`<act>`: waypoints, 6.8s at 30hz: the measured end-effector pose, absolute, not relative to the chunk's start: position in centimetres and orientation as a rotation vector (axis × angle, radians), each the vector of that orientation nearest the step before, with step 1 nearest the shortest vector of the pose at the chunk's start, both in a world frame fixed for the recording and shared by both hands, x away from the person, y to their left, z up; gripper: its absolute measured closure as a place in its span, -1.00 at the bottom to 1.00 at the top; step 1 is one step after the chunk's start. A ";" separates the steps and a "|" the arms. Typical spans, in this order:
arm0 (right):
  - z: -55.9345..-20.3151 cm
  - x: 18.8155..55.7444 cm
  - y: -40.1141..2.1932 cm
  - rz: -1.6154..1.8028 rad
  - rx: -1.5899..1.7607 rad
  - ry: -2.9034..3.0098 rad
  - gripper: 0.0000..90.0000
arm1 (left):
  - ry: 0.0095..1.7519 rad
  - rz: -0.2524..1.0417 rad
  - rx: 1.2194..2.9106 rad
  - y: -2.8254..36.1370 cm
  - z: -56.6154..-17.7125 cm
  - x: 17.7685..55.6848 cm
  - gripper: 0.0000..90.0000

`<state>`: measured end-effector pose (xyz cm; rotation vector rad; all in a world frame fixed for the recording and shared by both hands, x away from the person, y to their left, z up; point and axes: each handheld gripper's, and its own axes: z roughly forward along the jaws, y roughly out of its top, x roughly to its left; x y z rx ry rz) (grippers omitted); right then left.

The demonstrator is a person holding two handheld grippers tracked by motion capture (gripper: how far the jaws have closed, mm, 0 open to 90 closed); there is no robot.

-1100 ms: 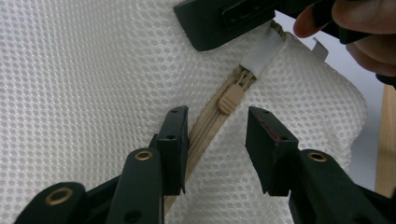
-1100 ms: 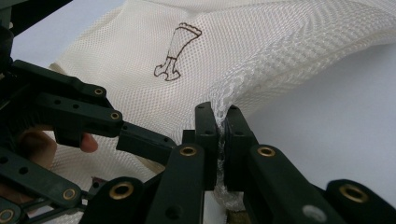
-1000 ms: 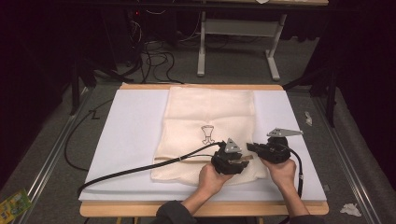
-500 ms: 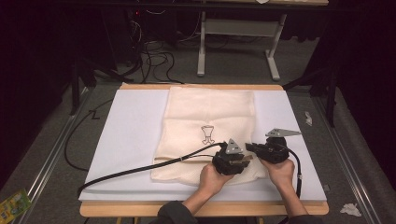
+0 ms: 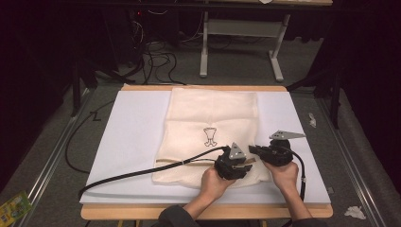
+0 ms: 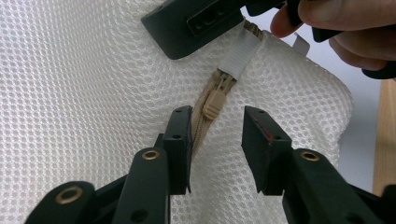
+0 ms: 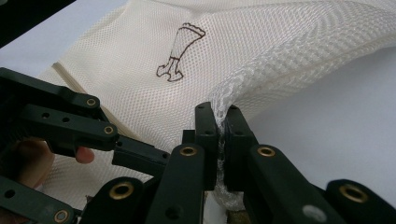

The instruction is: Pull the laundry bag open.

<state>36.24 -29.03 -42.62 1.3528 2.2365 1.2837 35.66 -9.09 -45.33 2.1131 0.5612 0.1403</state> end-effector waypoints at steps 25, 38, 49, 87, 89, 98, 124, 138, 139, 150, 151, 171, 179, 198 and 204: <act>-42.7 36.3 -28.4 1.343 1.342 2.247 0.96 | 0.609 0.059 2.065 -9.7 -46.4 36.7 0.43; -42.9 36.2 -28.7 1.324 1.347 2.244 0.96 | 0.540 0.027 2.056 -9.3 -45.9 36.3 0.60; -42.9 36.3 -28.6 1.316 1.341 2.249 0.96 | 0.593 0.030 2.064 -9.5 -46.1 36.7 0.87; -43.1 35.8 -29.8 1.277 1.312 2.256 0.96 | 0.554 0.092 2.137 -8.7 -45.1 36.4 0.93; -43.1 35.8 -30.1 1.279 1.319 2.253 0.96 | 0.549 0.094 2.143 -8.6 -45.1 36.4 0.93; -43.3 35.9 -30.2 1.279 1.320 2.260 0.96 | 0.540 0.102 2.147 -8.5 -44.9 36.3 0.93; -44.1 35.9 -30.3 1.246 1.336 2.275 0.96 | 0.520 0.140 2.173 -8.1 -44.8 35.9 0.93; -44.0 35.9 -30.2 1.242 1.342 2.276 0.96 | 0.535 0.134 2.164 -7.2 -44.6 36.1 0.93; -44.0 35.8 -30.2 1.242 1.345 2.277 0.96 | 0.536 0.132 2.164 -7.1 -44.6 36.1 0.93; -44.1 35.9 -30.2 1.241 1.338 2.282 0.96 | 0.530 0.137 2.163 -6.8 -44.5 36.0 0.93; -44.1 35.9 -30.2 1.244 1.333 2.281 0.96 | 0.530 0.139 2.163 -6.8 -44.4 36.0 0.93; -44.2 35.8 -30.1 1.238 1.330 2.286 0.96 | 0.538 0.153 2.160 -5.5 -44.3 36.0 0.93; -44.4 35.9 -30.2 1.236 1.337 2.285 0.96 | 0.560 0.147 2.152 -4.7 -44.3 36.1 0.93; -44.4 36.0 -30.0 1.227 1.337 2.280 0.96 | 0.562 0.173 2.144 -3.0 -43.6 35.8 0.93; -44.3 35.9 -30.1 1.214 1.331 2.264 0.96 | 0.574 0.192 2.149 -2.0 -43.4 35.9 0.93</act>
